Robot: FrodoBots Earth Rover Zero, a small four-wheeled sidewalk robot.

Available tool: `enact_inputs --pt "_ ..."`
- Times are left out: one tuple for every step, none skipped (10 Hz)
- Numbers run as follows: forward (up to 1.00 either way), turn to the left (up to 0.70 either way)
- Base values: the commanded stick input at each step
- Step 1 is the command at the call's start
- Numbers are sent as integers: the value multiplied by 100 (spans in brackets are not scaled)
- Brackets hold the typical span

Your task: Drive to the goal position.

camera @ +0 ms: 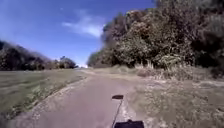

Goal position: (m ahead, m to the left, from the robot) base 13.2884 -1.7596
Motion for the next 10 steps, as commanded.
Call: enact_inputs --pt "0 0" --pt "0 0" --pt "0 0" --pt "0 0" --pt "0 0" --pt "0 0" --pt "0 0" --pt "0 0" --pt "0 0" --pt "0 14"
